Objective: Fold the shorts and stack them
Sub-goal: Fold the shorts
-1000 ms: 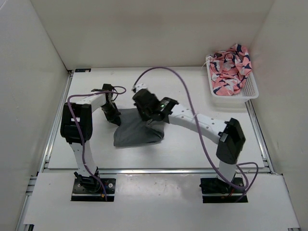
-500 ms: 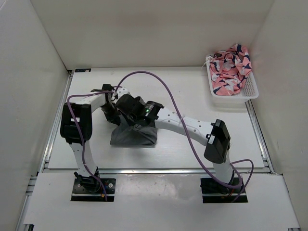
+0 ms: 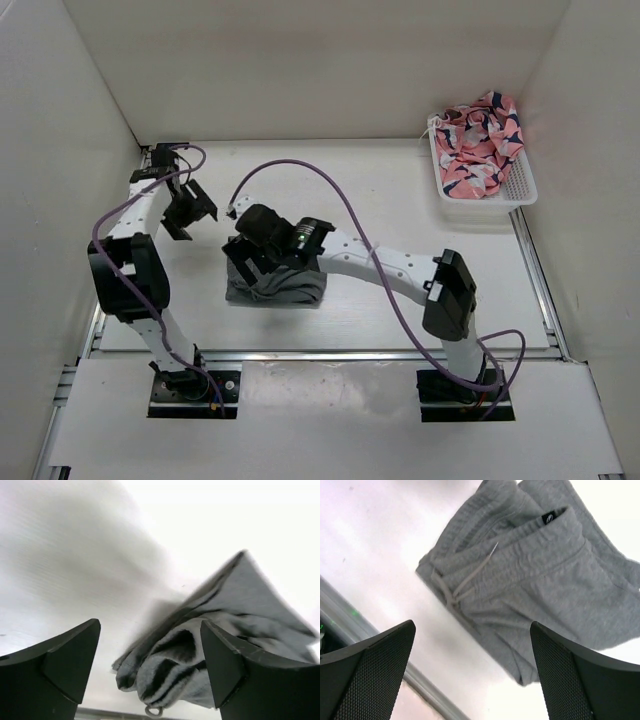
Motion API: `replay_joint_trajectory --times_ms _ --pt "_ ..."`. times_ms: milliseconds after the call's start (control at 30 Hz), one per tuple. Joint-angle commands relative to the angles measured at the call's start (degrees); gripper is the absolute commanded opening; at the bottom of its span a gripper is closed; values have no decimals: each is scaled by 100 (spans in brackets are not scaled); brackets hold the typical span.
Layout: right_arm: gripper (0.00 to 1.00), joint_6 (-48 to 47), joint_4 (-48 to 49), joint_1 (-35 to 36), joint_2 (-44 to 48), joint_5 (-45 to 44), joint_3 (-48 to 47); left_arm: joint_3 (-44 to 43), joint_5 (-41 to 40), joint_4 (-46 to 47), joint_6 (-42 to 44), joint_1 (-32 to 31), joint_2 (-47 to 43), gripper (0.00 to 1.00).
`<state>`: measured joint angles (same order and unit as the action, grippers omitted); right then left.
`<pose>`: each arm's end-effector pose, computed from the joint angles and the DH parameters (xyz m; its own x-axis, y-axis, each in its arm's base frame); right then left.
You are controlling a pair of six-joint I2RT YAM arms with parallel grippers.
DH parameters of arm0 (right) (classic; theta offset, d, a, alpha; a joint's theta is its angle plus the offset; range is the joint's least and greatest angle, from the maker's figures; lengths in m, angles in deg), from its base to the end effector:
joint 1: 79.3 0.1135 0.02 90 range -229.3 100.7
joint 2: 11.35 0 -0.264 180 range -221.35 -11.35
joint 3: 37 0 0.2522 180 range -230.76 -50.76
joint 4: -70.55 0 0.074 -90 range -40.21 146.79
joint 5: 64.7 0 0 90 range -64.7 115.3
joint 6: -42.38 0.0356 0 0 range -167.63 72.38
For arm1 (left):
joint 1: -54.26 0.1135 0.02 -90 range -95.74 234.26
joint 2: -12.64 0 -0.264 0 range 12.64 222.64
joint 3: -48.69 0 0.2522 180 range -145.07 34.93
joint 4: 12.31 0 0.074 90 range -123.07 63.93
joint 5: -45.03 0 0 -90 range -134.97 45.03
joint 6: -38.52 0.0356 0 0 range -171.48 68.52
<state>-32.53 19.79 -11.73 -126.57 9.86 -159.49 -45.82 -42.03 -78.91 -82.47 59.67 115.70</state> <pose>0.1848 0.4227 0.3097 -0.4663 -0.4720 -0.7482 -0.7207 0.6931 0.0120 0.3557 0.0319 0.2273 -0.7832 -0.5907 -0.1942 -0.5650 0.8065 -0.1745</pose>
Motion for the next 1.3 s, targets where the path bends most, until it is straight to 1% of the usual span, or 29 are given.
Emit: replay_joint_trajectory --times_ms 0,33,100,133,167,200,233,267,300,333,367,400,433,500,533,567,600,667,767,800,833,867,900,933,967,1133,1267 --pt "99 107 359 -42 973 77 333 -336 13 -227 162 -14 -551 90" --pt "96 247 359 -42 1132 16 709 -388 14 -227 224 -144 -603 83" --pt "77 467 561 -287 1685 15 1254 -442 66 -367 408 -329 -604 78" --pt "72 703 649 -393 1887 111 1936 -442 66 -367 461 -426 -656 76" --pt "67 845 780 -664 2263 181 2274 -363 66 -420 592 -636 -726 75" --pt "61 977 781 -823 2432 260 2599 -302 66 -420 654 -759 -779 73" --pt "61 1239 868 -1199 2730 400 3229 -249 66 -420 707 -900 -849 73" --pt "65 1364 965 -1411 2855 593 3531 -187 66 -420 760 -1249 -850 73" --pt "69 1478 1035 -1613 2986 952 3821 -187 66 -420 821 -1427 -850 73" --pt "73 1575 1115 -1990 3223 1095 4337 -187 66 -420 822 -1585 -780 73" --pt "76 1741 1185 -2159 3312 1218 4551 -291 -3 -368 822 -1839 -605 77" --pt "82 1812 1299 -2334 3400 1341 4736 -344 -4 -367 752 -1929 -490 85" --pt "85 1874 1300 -2658 3514 1473 4886 -397 -56 -307 752 -1991 -376 89" --pt "92 1997 1518 -2967 3515 1885 5220 -537 66 -184 699 -2096 -60 94" --pt "94 1998 1615 -3239 3515 2061 5308 -599 66 -113 699 -2097 55 95" --pt "94 2067 1721 -3363 3515 2245 5448 -669 214 -113 699 -2097 160 95" --pt "94 2068 1974 -3469 3419 2630 5502 -809 294 -60 699 -2158 361 95" --pt "95 2121 2187 -3707 3103 2958 5503 -968 539 -60 839 -2158 556 95" --pt "96 2060 2390 -3778 2576 3292 5240 -1135 628 -60 909 -2220 846 88" --pt "96 2059 2468 -3778 2444 3415 5021 -1136 629 -60 910 -2220 908 75" --pt "96 2059 2530 -3778 2190 3495 4915 -1136 629 -60 910 -2220 908 66" --pt "96 2059 2530 -3778 2066 3565 4801 -1188 629 -60 910 -2220 908 51" --pt "97 2007 2609 -3778 1830 3705 4608 -1189 516 -112 858 -2220 743 21" --pt "97 2006 2609 -3778 1706 3767 4519 -1189 445 -182 857 -2220 672 13" --pt "97 2006 2679 -3778 1583 3837 4431 -1241 366 -252 787 -2220 593 10" --pt "97 2006 2829 -3717 906 4049 3825 -1373 -144 -753 646 -2158 22 10" --pt "97 1875 2759 -3602 484 4101 3412 -1251 -276 -1008 585 -1860 -373 10"
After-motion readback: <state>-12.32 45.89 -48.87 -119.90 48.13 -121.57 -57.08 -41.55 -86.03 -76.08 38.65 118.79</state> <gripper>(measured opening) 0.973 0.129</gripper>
